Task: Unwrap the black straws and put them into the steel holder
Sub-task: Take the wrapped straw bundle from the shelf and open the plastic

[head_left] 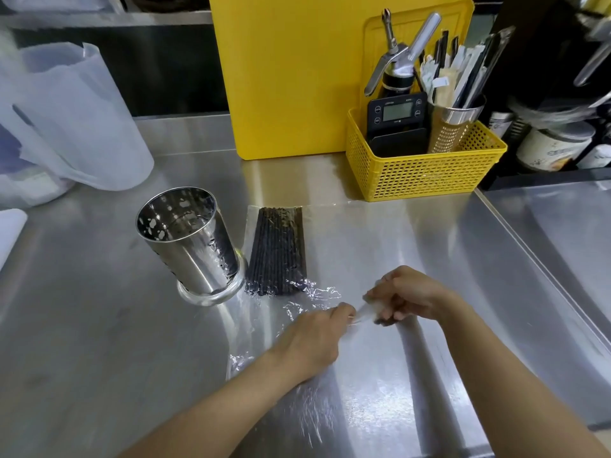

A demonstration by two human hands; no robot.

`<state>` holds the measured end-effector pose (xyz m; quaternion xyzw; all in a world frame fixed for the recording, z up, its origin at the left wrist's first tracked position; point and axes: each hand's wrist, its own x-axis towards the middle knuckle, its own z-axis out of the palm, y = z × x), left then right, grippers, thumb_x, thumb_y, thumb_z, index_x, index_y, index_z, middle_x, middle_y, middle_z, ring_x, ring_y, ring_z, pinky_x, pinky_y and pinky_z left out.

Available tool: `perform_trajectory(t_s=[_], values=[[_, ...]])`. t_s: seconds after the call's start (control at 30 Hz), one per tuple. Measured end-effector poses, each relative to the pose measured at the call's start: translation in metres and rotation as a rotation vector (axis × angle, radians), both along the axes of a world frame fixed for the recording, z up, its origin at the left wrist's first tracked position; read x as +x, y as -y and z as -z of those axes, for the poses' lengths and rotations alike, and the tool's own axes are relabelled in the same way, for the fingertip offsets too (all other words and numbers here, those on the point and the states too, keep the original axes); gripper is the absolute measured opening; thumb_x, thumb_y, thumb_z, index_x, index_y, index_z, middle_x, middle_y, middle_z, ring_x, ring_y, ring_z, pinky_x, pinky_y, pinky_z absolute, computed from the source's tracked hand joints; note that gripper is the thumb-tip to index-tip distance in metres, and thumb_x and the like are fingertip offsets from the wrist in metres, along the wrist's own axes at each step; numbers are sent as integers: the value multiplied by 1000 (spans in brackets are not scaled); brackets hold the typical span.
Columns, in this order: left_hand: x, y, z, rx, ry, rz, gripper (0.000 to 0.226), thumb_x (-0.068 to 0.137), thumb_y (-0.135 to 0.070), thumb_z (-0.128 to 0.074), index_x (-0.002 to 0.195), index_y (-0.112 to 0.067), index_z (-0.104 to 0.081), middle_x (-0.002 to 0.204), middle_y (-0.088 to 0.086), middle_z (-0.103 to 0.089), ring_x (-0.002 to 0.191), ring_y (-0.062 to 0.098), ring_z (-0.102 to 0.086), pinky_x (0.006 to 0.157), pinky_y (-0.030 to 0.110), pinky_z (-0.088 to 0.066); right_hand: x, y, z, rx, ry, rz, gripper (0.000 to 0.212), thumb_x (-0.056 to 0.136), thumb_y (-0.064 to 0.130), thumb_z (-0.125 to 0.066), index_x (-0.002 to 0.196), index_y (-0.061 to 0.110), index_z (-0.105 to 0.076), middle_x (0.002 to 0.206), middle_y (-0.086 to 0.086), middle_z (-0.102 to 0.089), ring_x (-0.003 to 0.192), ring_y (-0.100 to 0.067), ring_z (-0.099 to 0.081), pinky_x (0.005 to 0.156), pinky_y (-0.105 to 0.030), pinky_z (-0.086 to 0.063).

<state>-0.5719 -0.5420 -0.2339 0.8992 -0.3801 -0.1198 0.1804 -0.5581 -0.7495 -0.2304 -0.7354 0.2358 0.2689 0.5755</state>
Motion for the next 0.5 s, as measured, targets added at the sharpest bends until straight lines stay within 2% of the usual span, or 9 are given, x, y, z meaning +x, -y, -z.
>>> perform_trajectory(t_s=[0.07,0.17,0.23,0.3,0.33,0.4,0.43,0.5], values=[[5,0,-5,-101,-99,-113,23,90,-8,-45,110,-12,-55,99,17,-66,90,37,-59,68,37,-39,-1,1,-2,10,19,10,15,80,10,-68,72,-2,-64,56,-19,-66,49,-28,-64,43,-25,-49],[15,-4,-23,-232,-119,-259,11,87,-18,-57,86,-11,-66,88,6,-73,82,20,-61,64,26,-35,0,2,-3,46,117,120,28,85,24,-65,76,-1,-58,56,-16,-64,48,-27,-63,47,-31,-53],[22,-10,-32,-245,-86,-315,15,82,-27,-63,72,-16,-62,76,1,-71,75,18,-58,61,26,-31,3,0,-3,97,214,269,26,88,26,-60,87,0,-56,61,-18,-60,46,-25,-61,46,-32,-54],[28,-15,-36,-267,-88,-317,30,78,-40,-67,60,-22,-50,57,-4,-58,62,16,-50,58,26,-31,7,-2,-3,79,322,385,13,91,11,-53,103,6,-54,68,-15,-57,44,-19,-60,41,-26,-50],[30,-17,-38,-271,-99,-296,35,77,-42,-67,57,-23,-45,50,-6,-53,56,10,-46,56,22,-29,7,-2,-4,18,386,382,25,90,1,-50,113,10,-52,75,-11,-56,49,-17,-60,41,-24,-49],[33,-20,-40,-266,-134,-230,36,81,-37,-66,57,-23,-44,53,-16,-58,53,-1,-46,52,20,-28,10,-1,-5,-143,523,235,55,84,-9,-51,132,19,-45,96,-7,-52,74,-19,-57,55,-19,-50],[35,-21,-41,-272,-144,-205,33,83,-33,-64,59,-20,-47,58,-25,-58,53,-6,-47,52,19,-27,11,-2,-5,-253,589,126,61,82,-7,-54,135,22,-43,108,-9,-49,90,-21,-53,66,-16,-48],[38,-23,-43,-302,-144,-185,27,85,-31,-63,65,-16,-54,50,-17,-55,52,-6,-47,54,16,-29,14,-4,-4,-465,696,-39,51,77,7,-66,123,26,-57,126,-11,-44,115,-25,-44,90,-22,-40]])
